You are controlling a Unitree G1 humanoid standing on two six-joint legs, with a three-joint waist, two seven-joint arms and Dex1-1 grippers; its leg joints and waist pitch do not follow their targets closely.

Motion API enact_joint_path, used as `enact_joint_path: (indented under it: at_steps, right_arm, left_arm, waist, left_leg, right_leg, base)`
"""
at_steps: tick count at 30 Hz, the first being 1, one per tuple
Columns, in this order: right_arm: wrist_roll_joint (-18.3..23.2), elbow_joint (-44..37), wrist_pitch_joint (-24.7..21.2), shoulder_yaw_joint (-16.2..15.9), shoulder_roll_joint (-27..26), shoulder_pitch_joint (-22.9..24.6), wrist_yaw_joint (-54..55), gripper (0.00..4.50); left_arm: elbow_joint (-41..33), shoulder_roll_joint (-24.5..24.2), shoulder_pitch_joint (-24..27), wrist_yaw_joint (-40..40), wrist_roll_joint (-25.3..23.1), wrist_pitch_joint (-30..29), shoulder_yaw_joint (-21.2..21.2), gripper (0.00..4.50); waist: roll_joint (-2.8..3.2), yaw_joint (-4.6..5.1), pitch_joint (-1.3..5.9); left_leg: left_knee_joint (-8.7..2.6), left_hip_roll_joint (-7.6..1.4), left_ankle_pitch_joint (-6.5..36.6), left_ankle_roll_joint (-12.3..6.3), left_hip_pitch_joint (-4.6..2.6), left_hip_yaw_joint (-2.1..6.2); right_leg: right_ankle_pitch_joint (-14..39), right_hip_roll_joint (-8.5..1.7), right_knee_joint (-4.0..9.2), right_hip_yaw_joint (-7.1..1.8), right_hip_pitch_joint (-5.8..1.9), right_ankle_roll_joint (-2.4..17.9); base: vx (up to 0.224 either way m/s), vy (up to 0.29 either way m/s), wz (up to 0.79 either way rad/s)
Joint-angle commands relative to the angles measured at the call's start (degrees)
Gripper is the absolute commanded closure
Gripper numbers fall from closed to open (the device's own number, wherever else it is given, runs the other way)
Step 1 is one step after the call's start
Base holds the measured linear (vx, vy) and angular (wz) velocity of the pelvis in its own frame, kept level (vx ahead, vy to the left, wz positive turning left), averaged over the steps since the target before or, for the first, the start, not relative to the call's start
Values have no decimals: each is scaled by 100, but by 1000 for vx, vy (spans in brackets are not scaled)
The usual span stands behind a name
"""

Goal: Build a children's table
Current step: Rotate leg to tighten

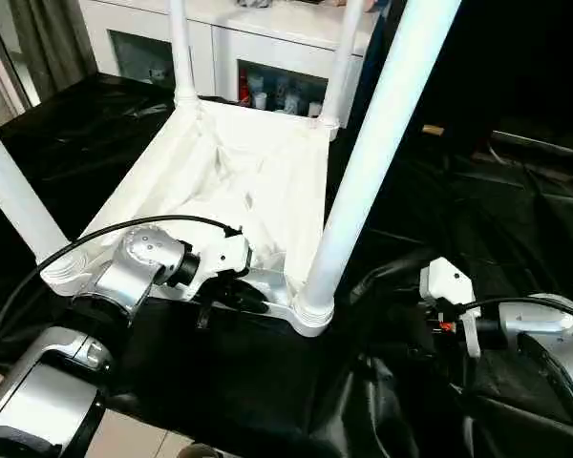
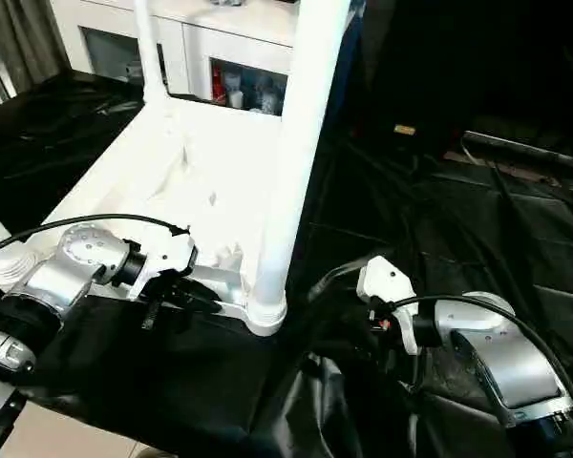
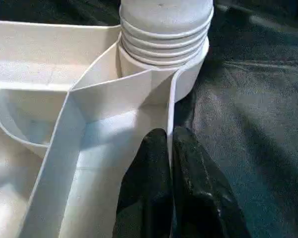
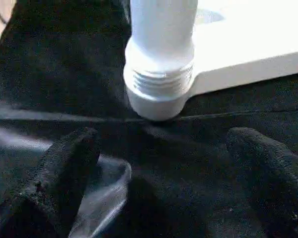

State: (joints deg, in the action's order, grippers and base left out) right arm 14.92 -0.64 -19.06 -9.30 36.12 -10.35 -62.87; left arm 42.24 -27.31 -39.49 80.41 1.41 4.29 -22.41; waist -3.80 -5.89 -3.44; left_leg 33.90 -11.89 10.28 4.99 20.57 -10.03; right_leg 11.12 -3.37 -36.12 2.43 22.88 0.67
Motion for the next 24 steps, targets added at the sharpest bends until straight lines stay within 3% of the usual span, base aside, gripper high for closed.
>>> enact_joint_path:
  at_steps: [1,4,5,6,9,11,14,15,19,20,24]
  right_arm:
    - [-137,366,166,234,-242,-171,545,0]
    - [-2,589,225,338,-529,-157,724,0]
    - [7,601,231,339,-542,-151,725,0]
    - [41,642,245,337,-584,-126,715,0]
    - [127,719,281,378,-688,-122,734,0]
    - [207,711,242,371,-713,-129,649,0]
    - [191,726,299,272,-740,-185,506,0]
    - [77,806,365,212,-781,-257,567,0]
    - [-261,1210,617,134,-966,-526,969,0]
    - [-315,1292,655,90,-994,-589,1028,0]
    - [-272,1445,494,21,-1092,-732,982,0]
  left_arm:
    - [-297,27,350,-461,-169,-495,-13,444]
    - [-909,288,716,-1099,-114,-1170,111,444]
    - [-965,323,744,-1155,-87,-1238,137,444]
    - [-1202,471,853,-1412,-7,-1462,245,444]
    - [-1990,739,1175,-1931,-1,-1872,327,444]
    - [-2237,758,1299,-2008,-40,-1936,294,444]
    - [-2213,789,1356,-2090,-131,-1755,237,444]
    - [-2224,767,1367,-1990,-132,-1761,200,444]
    - [-2430,648,1414,-1843,-202,-1841,97,444]
    - [-2540,617,1443,-1855,-201,-1931,75,444]
    - [-2759,514,1456,-1720,-159,-2126,3,444]
  waist:
    - [-47,1,354]
    - [-43,20,356]
    - [-89,38,367]
    - [-80,39,360]
    - [-139,58,370]
    - [-137,74,361]
    - [-163,64,354]
    - [-144,57,356]
    - [-118,88,358]
    - [-113,82,369]
    - [-108,82,385]
  left_leg:
    - [-396,-156,1141,-15,-6,47]
    - [-387,-159,1202,-6,-47,37]
    - [-380,-172,1191,-21,-42,26]
    - [-381,-167,1153,-67,-23,31]
    - [-358,-143,1016,-186,4,17]
    - [-359,-129,987,-232,23,15]
    - [-355,-122,1078,-272,-4,2]
    - [-364,-128,1107,-258,-14,10]
    - [-384,-120,1211,-125,-17,20]
    - [-375,-133,1229,-104,-47,17]
    - [-381,-137,1112,-138,-40,10]
  right_leg:
    - [1489,-474,463,-222,-273,1008]
    - [1540,-456,478,-226,-253,1010]
    - [1448,-457,456,-229,-268,1043]
    - [1452,-459,456,-221,-276,1038]
    - [1488,-443,471,-222,-287,948]
    - [1692,-435,502,-222,-280,833]
    - [1948,-410,555,-227,-233,700]
    - [2022,-418,558,-227,-225,655]
    - [2099,-413,560,-220,-208,657]
    - [2052,-426,549,-229,-191,685]
    - [1435,-396,488,-233,-217,875]
  base:
    - [0,0,0]
    - [0,0,0]
    - [0,0,0]
    - [0,0,0]
    - [0,0,0]
    - [0,0,0]
    - [0,0,0]
    - [0,0,0]
    - [0,0,0]
    - [0,0,0]
    - [0,0,0]
